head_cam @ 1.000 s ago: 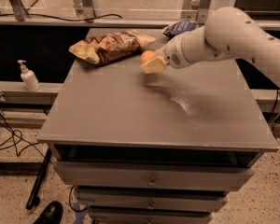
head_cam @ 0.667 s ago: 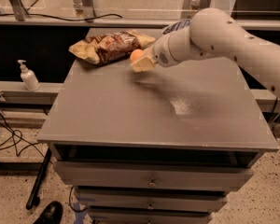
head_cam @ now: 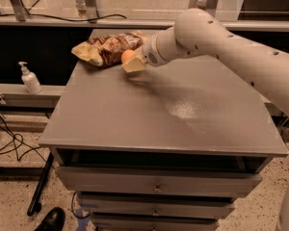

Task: Move orange near brown chip bag

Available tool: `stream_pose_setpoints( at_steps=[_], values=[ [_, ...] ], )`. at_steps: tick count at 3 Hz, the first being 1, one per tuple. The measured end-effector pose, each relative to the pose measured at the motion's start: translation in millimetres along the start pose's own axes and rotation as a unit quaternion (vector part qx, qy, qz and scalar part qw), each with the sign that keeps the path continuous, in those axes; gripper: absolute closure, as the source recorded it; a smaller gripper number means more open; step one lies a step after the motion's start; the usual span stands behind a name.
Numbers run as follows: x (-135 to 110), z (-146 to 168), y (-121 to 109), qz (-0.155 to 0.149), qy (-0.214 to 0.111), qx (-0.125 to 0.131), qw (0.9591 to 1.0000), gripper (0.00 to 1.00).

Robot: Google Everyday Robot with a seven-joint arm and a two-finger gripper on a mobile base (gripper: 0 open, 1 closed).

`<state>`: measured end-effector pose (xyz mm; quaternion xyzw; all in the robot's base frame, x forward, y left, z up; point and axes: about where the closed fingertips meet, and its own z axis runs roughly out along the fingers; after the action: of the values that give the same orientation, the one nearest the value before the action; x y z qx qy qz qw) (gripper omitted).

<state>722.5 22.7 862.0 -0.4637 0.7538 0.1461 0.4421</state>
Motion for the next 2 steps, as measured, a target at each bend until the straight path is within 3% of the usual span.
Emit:
stream_pose_setpoints(
  at_steps=[2],
  values=[
    [-8,25,-3,-0.005,-0.002,-0.003,1.0000,0.36]
  ],
)
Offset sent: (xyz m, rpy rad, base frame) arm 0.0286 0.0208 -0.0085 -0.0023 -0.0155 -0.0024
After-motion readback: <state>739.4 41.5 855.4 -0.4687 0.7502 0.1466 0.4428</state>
